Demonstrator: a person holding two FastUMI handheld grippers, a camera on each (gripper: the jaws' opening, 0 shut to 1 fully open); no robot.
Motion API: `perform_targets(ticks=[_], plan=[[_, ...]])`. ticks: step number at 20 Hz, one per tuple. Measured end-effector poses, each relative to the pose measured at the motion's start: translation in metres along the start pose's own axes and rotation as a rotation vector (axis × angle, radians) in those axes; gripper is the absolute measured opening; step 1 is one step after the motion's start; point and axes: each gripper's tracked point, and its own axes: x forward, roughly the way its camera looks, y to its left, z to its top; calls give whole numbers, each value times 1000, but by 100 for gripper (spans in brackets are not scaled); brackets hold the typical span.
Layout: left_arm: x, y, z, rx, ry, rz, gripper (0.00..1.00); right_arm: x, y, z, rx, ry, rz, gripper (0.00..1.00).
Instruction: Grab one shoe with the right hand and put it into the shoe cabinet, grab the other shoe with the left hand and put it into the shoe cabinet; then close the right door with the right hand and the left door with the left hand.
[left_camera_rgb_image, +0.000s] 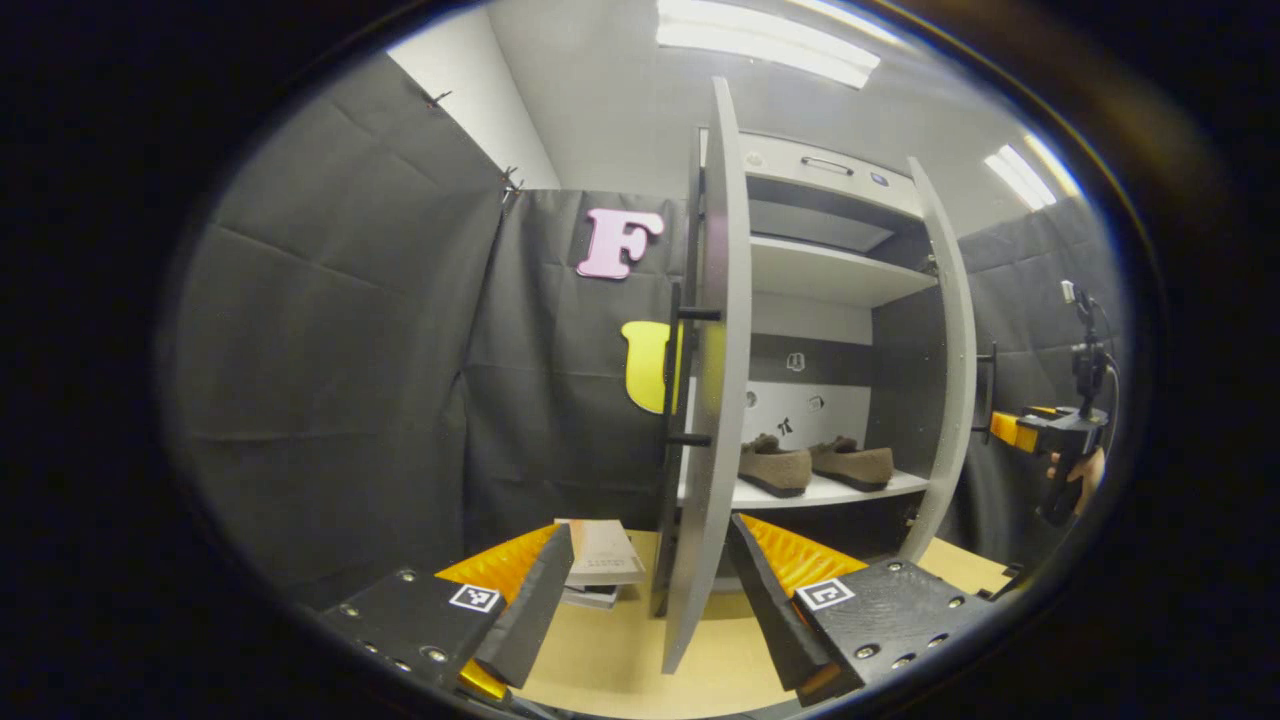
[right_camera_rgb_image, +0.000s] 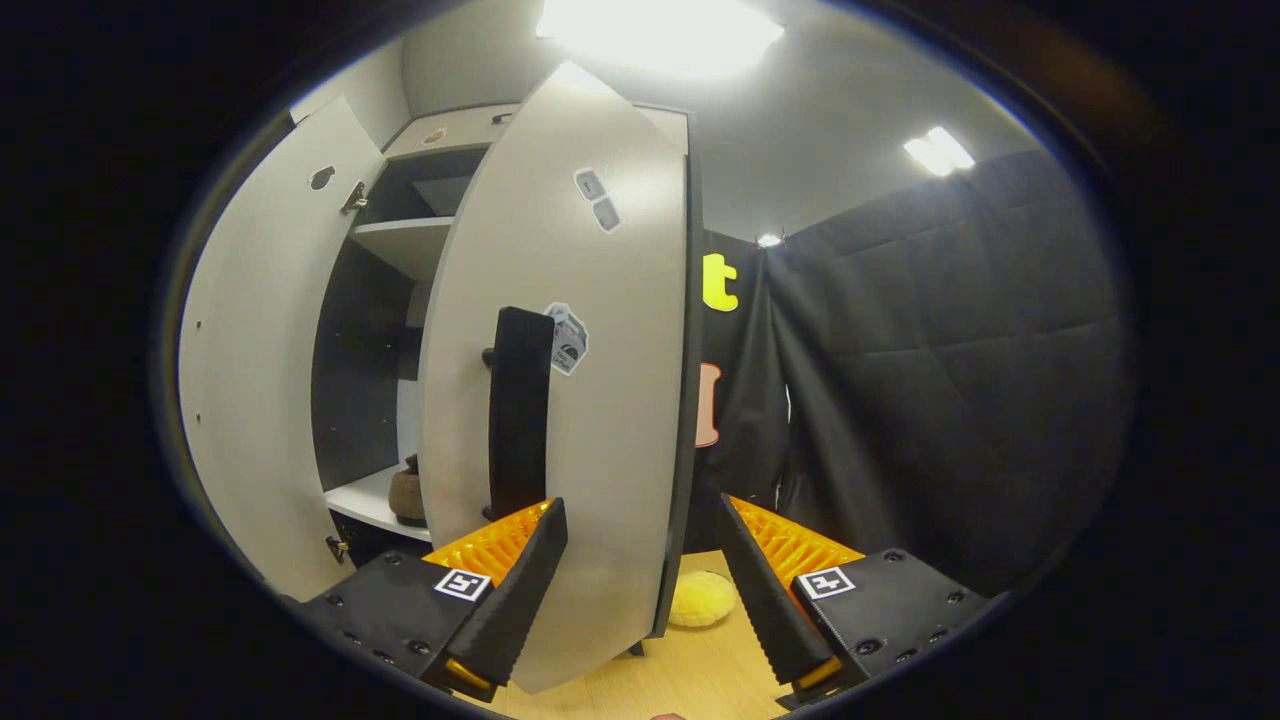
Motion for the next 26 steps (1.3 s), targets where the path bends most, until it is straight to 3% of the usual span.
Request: perform_targets(ticks=[1, 6, 7, 14, 19, 21, 22, 26], plan=[[1, 5, 1, 0, 0, 8, 90, -1, 4, -1, -2, 2, 9, 92], [23, 29, 16, 23, -26, 58, 90, -17, 6, -10, -9, 18, 28, 95], [29, 34, 20, 27, -34, 69, 97, -21, 5, -12, -14, 18, 25, 95], [78, 57, 51, 28, -89, 135, 97, -56, -17, -34, -33, 37, -8, 94], [94, 55, 63, 65, -115, 185, 97, -54, -55, -51, -14, 77, -36, 98], [92, 50, 62, 58, -112, 185, 90, -51, -67, -56, 4, 85, -35, 98], [91, 49, 61, 49, -108, 187, 97, -48, -72, -57, 11, 86, -33, 98], [88, 29, 62, 49, -107, 194, 94, -33, -75, -65, 35, 98, 11, 98]])
